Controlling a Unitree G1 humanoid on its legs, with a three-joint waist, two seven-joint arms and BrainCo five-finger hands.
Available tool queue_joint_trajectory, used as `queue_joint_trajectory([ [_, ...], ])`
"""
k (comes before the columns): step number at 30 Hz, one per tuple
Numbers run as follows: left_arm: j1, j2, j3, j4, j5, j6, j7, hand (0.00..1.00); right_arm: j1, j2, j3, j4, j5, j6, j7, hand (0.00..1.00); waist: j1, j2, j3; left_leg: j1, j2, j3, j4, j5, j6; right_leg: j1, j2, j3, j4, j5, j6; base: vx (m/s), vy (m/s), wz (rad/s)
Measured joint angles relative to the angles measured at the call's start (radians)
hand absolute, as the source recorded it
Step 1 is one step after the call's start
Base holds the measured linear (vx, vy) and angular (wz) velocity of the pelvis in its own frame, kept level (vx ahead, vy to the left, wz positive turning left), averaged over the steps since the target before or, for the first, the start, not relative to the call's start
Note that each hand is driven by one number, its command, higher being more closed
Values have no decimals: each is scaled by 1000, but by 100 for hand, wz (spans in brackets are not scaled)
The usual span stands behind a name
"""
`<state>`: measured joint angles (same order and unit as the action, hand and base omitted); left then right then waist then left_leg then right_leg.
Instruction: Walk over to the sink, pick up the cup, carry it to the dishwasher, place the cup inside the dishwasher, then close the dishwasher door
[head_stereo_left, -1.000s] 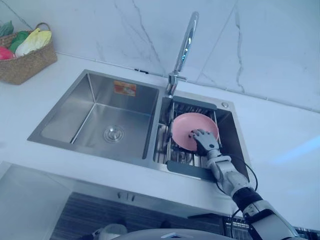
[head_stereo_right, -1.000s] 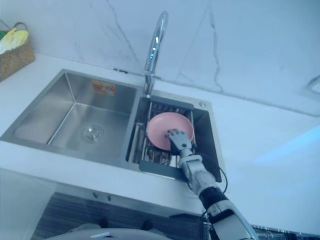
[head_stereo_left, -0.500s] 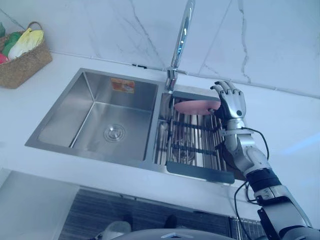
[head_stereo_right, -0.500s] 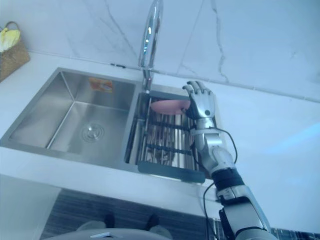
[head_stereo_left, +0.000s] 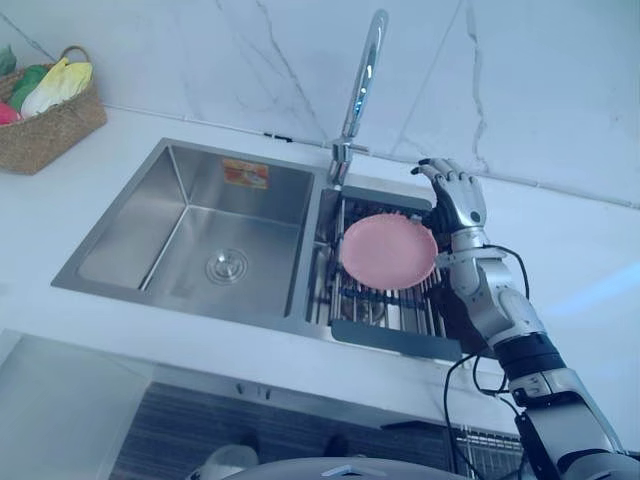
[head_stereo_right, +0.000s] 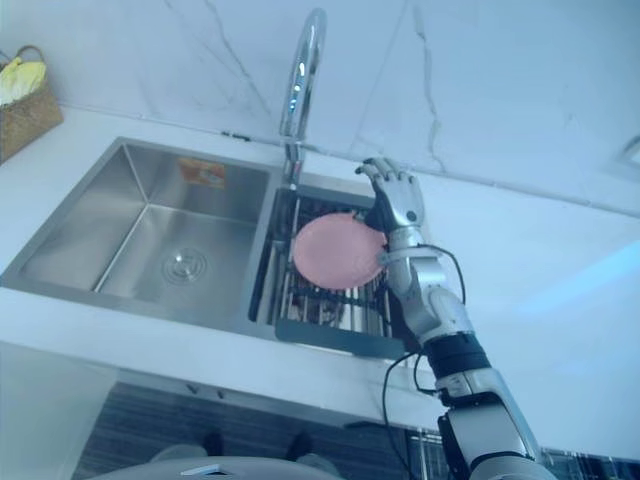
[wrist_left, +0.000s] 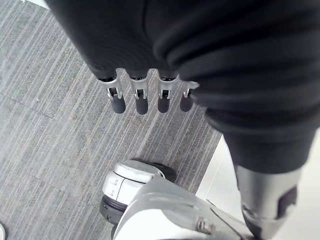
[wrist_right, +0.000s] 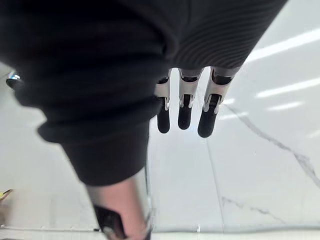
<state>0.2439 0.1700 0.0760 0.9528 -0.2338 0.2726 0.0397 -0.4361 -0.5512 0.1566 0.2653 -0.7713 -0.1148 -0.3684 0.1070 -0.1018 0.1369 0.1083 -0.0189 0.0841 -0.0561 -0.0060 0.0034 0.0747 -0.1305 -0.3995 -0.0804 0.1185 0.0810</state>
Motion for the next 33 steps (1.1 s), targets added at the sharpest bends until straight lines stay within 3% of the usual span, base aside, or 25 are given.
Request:
queue_joint_trajectory([
  [4, 1, 4, -2, 0, -1, 0, 0, 0, 0, 4, 28, 41, 77, 15, 64, 0, 4, -7, -5, 1, 0, -1, 0, 0, 0, 1, 0, -1, 0, 0, 0, 0, 0, 0],
  [14, 8, 6, 0, -1, -19, 0, 0, 0, 5, 77, -4, 6, 194, 44, 58, 0, -2, -11, -8, 2, 0, 0, -2, 4, -2, 1, 0, 2, 0, 1, -1, 0, 0, 0],
  [20, 16, 4, 9, -1, -19, 1, 0, 0, 113, 92, -88, -169, 236, 45, 84, 0, -9, -13, -13, 19, 2, 26, -18, 4, -3, -1, 3, 28, 0, 3, -1, 7, 7, -11],
  [23, 22, 5, 18, 1, -18, 3, 0, 0, 179, 91, -114, -249, 268, 41, 113, 0, -31, -19, -18, 23, 4, 46, -18, -1, -4, -7, 6, 46, 0, 5, -1, 13, 7, -19],
  [30, 25, 5, 32, 15, 2, 19, 0, 0, 372, 89, -215, -436, 314, -62, 241, 0, -74, -13, -41, 34, 19, 136, -8, -28, -14, -37, 30, 135, 0, 11, -10, 11, -8, -39],
  [33, 24, 3, 31, 24, 3, 22, 0, 0, 457, 86, -266, -486, 314, -117, 309, 0, -95, 1, -51, 34, 31, 176, 21, -55, -18, -42, 42, 173, 0, 13, -13, 24, -18, -40],
])
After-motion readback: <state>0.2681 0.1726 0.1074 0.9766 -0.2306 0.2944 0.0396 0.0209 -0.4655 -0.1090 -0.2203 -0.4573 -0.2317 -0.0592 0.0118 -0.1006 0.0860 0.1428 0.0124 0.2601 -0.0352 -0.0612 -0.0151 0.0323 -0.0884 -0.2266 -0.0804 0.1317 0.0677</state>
